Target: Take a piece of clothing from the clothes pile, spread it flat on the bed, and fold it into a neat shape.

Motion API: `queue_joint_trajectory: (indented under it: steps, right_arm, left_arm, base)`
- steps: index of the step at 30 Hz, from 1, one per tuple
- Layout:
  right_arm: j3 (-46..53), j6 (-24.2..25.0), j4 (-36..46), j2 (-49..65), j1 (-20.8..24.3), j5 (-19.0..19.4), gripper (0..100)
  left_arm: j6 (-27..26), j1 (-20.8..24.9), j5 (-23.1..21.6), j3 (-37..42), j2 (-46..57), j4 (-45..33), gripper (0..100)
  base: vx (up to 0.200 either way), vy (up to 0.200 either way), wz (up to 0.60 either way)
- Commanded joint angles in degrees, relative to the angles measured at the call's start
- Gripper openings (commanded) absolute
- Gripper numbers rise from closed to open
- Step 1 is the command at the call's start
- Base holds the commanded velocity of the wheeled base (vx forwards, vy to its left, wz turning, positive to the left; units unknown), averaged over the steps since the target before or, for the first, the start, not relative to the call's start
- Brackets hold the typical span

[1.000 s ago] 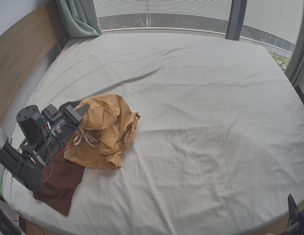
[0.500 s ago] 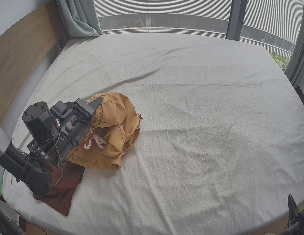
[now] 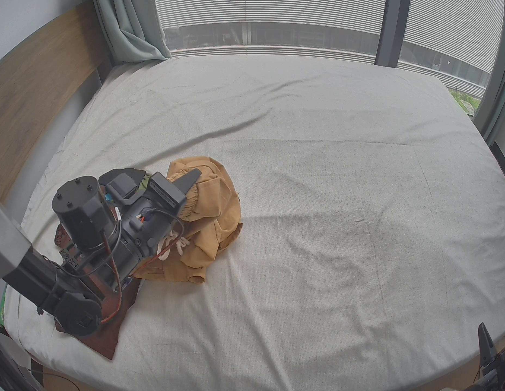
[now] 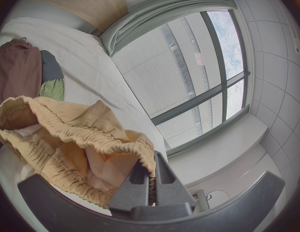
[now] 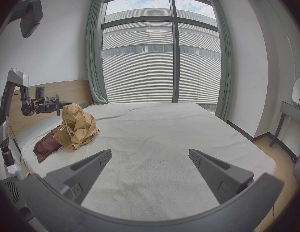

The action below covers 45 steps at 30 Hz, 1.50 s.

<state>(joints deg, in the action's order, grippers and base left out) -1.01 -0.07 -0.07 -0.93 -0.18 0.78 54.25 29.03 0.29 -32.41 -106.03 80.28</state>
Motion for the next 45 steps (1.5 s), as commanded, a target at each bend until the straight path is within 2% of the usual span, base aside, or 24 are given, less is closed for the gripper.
queue_joint_trajectory:
  steps: [1, 12, 24, 29, 37, 45]
  right_arm:
    - [1.0, 0.0, 0.0, 0.5, 0.0, 0.0, 100]
    - [1.0, 0.0, 0.0, 0.5, 0.1, 0.1, 100]
    - [1.0, 0.0, 0.0, 0.5, 0.0, 0.0, 100]
    - [1.0, 0.0, 0.0, 0.5, 0.1, 0.0, 100]
    - [1.0, 0.0, 0.0, 0.5, 0.0, 0.0, 100]
    - [1.0, 0.0, 0.0, 0.5, 0.0, 0.0, 100]
  left_arm:
    - [0.1, 1.4, 0.1, 0.2, -1.5, 0.3, 0]
    - [0.1, 6.5, 0.1, -0.6, -4.6, 1.9, 0]
    - [2.1, 9.8, 0.1, -2.2, -9.9, 6.4, 0]
    - [2.1, 11.7, 0.2, -3.6, -9.8, 6.4, 0]
    - [3.5, 17.1, 1.0, -6.3, -9.4, 8.1, 0]
    - [3.5, 19.8, 1.1, -9.0, -8.5, 7.8, 0]
  base:
    - [0.0, 0.0, 0.0]
    - [0.0, 0.0, 0.0]
    - [0.0, 0.0, 0.0]
    - [0.0, 0.0, 0.0]
    - [0.0, 0.0, 0.0]
    - [0.0, 0.0, 0.0]
